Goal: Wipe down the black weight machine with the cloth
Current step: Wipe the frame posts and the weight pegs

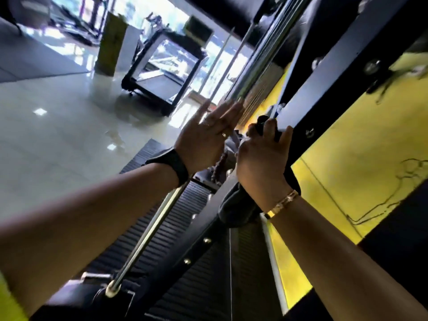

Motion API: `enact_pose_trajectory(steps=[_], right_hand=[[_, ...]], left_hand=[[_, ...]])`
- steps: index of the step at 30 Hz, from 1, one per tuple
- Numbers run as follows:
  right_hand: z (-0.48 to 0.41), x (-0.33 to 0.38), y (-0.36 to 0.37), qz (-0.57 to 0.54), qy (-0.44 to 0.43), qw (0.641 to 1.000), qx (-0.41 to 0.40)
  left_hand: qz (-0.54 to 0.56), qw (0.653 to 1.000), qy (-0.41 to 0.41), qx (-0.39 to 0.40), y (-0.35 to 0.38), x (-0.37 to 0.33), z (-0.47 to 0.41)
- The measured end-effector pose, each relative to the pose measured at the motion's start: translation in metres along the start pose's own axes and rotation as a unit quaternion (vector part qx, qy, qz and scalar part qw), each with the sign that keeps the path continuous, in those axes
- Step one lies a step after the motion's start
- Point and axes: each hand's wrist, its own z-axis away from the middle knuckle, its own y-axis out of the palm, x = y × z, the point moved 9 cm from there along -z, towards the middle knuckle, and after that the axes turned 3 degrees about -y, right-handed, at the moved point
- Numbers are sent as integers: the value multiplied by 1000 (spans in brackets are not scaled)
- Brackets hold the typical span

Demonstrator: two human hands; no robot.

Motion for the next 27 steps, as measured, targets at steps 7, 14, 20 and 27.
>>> enact_pose_trajectory(steps=[7,14,20,27], right_hand=[[-31,-55,-47,50,92,992,-77],[-46,-91,-57,98,130,983,-80],[-61,-142,-98,160,159,971,-77],[-90,-195,-145,243,175,953,-46]], left_hand=[[76,994,27,-79,-17,15,-74],[162,980,27,-113,-21,15,-91],[232,964,20,-129,-24,20,-115],[296,938,-6,-179,-51,51,-197]])
